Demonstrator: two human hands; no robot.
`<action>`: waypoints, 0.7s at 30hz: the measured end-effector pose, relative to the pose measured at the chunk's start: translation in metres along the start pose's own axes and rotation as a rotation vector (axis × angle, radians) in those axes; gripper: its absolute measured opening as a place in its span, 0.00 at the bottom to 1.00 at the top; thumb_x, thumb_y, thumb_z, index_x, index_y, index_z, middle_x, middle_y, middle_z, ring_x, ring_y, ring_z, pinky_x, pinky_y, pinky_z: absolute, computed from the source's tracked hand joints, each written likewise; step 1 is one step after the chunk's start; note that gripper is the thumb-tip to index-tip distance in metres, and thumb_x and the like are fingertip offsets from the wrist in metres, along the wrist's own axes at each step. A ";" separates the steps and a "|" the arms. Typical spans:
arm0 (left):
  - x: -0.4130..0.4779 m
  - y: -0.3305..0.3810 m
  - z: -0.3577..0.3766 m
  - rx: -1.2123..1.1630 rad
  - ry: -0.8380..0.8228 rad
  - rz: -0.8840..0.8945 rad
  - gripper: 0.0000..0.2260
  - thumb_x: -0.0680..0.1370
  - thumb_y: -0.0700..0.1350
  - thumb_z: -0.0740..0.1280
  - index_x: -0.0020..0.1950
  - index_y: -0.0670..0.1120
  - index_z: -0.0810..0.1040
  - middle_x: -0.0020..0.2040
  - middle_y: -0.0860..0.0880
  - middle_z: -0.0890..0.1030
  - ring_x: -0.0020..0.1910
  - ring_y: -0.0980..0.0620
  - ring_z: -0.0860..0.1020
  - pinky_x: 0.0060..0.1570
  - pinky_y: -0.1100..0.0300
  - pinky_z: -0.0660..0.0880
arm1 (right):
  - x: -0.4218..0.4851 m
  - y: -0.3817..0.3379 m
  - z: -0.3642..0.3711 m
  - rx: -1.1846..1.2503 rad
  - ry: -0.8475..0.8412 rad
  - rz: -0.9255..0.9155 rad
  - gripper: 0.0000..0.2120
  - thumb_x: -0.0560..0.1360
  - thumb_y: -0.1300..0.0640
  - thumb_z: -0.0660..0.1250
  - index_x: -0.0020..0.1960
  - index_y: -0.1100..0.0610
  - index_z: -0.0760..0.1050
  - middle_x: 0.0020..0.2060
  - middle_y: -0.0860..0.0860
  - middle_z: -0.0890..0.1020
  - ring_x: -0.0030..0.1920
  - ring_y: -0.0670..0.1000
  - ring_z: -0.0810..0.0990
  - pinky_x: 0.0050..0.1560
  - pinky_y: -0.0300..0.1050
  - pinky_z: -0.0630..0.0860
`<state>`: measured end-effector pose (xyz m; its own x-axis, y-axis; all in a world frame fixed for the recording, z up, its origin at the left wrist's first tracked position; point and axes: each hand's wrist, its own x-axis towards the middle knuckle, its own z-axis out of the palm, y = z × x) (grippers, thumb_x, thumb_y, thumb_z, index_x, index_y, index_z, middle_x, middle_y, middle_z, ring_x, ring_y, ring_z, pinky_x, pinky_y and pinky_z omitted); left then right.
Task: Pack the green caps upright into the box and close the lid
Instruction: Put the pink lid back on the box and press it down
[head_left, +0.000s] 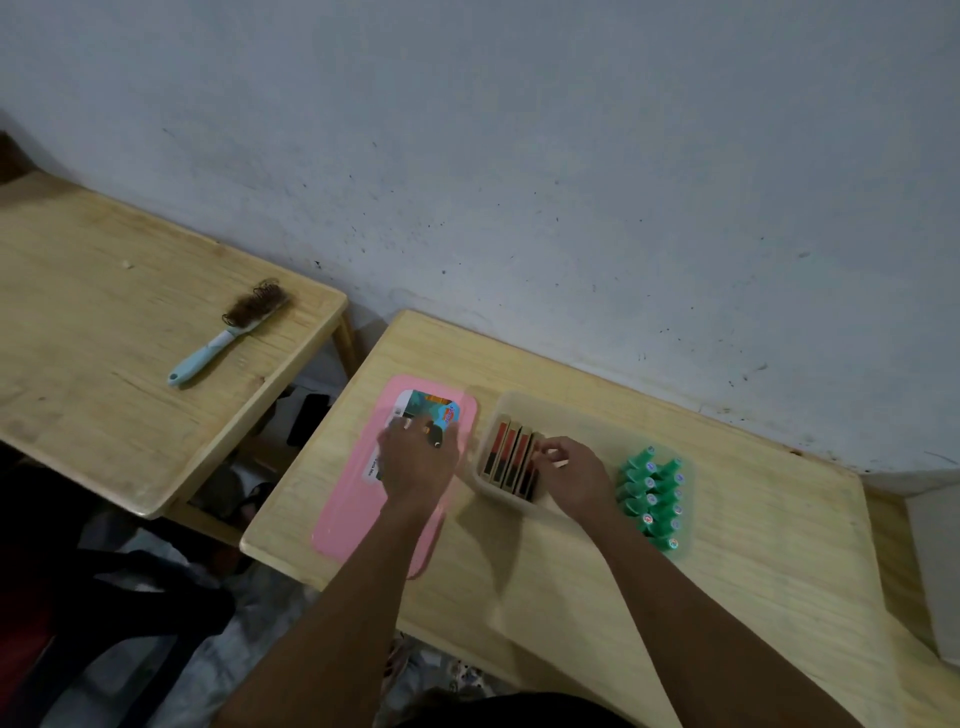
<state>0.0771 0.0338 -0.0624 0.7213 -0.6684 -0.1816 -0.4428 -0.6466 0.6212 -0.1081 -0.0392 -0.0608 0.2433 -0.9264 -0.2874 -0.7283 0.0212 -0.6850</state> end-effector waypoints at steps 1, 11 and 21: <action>0.000 -0.012 -0.004 0.109 0.023 -0.051 0.27 0.76 0.61 0.61 0.68 0.46 0.70 0.67 0.39 0.70 0.67 0.40 0.68 0.63 0.45 0.71 | -0.002 0.000 -0.001 0.006 -0.037 -0.027 0.07 0.76 0.50 0.67 0.52 0.50 0.81 0.47 0.47 0.82 0.48 0.49 0.80 0.50 0.43 0.74; -0.004 -0.045 -0.019 0.114 -0.128 -0.405 0.27 0.75 0.54 0.63 0.69 0.41 0.63 0.67 0.39 0.67 0.67 0.39 0.66 0.66 0.45 0.65 | -0.031 -0.003 -0.005 -0.074 -0.402 -0.223 0.08 0.76 0.52 0.70 0.52 0.51 0.83 0.47 0.45 0.85 0.47 0.44 0.82 0.54 0.46 0.79; 0.005 -0.008 -0.071 -0.243 -0.055 -0.122 0.07 0.76 0.41 0.62 0.40 0.40 0.73 0.39 0.43 0.76 0.42 0.45 0.73 0.41 0.57 0.67 | -0.037 -0.019 -0.017 0.004 -0.341 -0.198 0.10 0.79 0.52 0.65 0.52 0.54 0.84 0.46 0.47 0.84 0.48 0.48 0.81 0.47 0.39 0.75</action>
<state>0.1222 0.0612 -0.0141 0.7284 -0.6145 -0.3032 -0.2092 -0.6208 0.7556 -0.1140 -0.0120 -0.0264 0.5778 -0.7350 -0.3548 -0.6436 -0.1429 -0.7519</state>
